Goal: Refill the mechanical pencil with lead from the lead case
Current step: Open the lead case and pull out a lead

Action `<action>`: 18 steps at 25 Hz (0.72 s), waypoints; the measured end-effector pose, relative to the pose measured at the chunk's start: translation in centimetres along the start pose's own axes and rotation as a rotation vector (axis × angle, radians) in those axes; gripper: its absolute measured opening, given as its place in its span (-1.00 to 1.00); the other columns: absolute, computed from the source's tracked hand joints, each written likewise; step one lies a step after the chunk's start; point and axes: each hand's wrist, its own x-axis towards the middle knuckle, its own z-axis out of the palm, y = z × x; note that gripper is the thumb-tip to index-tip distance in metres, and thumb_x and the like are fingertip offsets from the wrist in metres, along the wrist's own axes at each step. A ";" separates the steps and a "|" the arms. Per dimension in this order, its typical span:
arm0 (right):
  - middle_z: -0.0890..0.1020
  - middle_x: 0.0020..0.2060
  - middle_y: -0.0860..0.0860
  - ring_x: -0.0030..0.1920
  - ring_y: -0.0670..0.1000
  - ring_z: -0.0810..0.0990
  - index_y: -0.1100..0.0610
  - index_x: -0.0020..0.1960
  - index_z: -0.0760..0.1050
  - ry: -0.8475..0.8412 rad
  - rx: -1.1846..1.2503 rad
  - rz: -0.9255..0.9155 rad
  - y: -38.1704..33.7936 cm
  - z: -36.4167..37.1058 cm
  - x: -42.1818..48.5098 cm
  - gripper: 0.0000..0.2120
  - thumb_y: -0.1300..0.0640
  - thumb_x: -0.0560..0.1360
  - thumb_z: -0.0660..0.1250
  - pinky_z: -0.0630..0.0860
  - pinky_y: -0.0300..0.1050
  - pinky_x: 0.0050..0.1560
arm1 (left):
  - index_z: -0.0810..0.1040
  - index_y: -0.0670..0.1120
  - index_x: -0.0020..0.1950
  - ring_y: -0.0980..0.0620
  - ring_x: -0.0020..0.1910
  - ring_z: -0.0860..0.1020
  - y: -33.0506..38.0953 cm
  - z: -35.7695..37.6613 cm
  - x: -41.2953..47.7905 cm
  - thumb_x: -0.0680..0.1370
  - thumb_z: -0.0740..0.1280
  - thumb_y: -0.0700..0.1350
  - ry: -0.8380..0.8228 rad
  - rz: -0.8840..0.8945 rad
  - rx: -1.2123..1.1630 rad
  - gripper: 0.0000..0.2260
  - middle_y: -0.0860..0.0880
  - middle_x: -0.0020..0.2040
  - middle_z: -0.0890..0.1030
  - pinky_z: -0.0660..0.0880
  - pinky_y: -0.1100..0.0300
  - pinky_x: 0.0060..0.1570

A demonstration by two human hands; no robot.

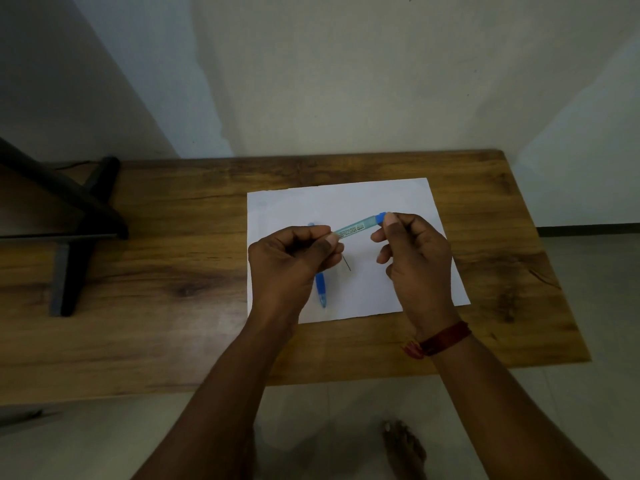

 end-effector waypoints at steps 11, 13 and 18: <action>0.65 -0.20 -0.07 -0.38 -0.17 0.56 -0.08 -0.08 0.52 -0.018 -0.053 0.002 0.8 0.3 0.1 -0.88 0.05 0.58 0.23 0.45 -0.41 -0.39 | 0.68 -0.14 -0.09 -0.09 -0.21 0.71 -0.2 -0.4 0.4 0.43 0.45 -0.28 -0.025 -0.004 -0.041 -0.90 -0.12 -0.11 0.72 0.65 0.14 -0.12; 0.64 -0.18 -0.06 -0.35 -0.19 0.57 -0.03 -0.07 0.53 -0.024 -0.103 -0.049 1.1 0.3 0.1 -0.90 0.07 0.58 0.24 0.45 -0.42 -0.39 | 0.67 -0.14 -0.08 -0.08 -0.21 0.71 -0.2 -0.6 0.4 0.42 0.45 -0.27 -0.034 -0.004 -0.032 -0.90 -0.11 -0.11 0.72 0.65 0.15 -0.13; 0.64 -0.22 -0.10 -0.33 -0.20 0.58 0.03 -0.05 0.56 -0.044 -0.168 -0.069 1.4 -0.2 0.4 -0.90 0.09 0.57 0.27 0.45 -0.43 -0.38 | 0.68 -0.14 -0.07 -0.07 -0.22 0.71 -0.8 -0.5 0.2 0.43 0.46 -0.25 -0.052 0.014 0.044 -0.90 -0.06 -0.16 0.73 0.65 0.12 -0.12</action>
